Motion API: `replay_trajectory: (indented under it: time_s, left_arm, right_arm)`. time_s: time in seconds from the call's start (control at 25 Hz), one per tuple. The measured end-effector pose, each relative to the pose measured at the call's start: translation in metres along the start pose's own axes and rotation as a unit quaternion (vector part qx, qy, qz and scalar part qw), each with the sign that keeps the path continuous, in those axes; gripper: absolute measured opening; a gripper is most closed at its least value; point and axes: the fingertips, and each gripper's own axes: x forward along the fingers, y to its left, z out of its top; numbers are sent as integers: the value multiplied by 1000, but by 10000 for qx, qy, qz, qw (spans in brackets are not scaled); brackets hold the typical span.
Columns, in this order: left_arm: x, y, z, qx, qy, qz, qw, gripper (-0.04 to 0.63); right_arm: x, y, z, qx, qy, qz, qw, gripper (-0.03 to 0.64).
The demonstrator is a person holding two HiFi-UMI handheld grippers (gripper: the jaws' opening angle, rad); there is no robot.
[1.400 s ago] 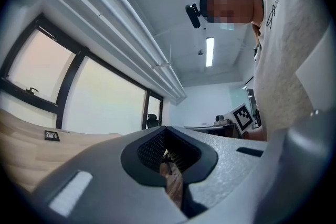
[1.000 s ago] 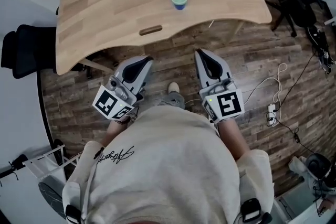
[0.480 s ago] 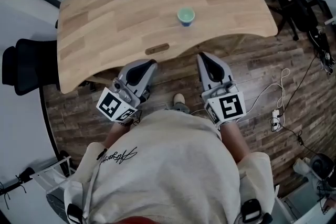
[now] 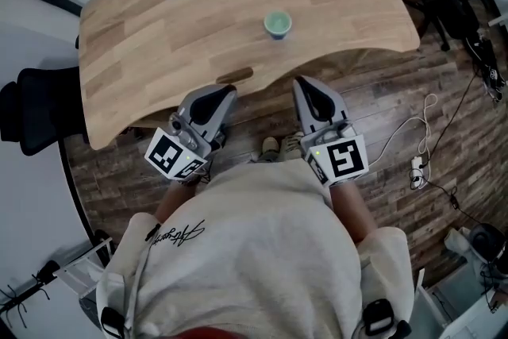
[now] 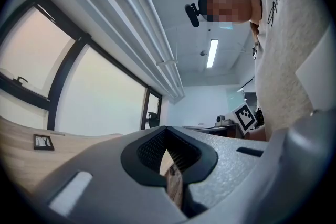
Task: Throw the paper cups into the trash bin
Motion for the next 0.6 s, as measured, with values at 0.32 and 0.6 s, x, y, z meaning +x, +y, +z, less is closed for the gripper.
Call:
replay_trajectory:
  time_s: [0.32,0.6]
  left_arm:
    - [14,16,4,60,-76,332,9994,3]
    - [27,28,6,74,-139,685,9975,3]
  right_arm:
    - [20,-16,5,-30,15,329,9995,8]
    - [36,-30,11,-124,19,754,9971,8]
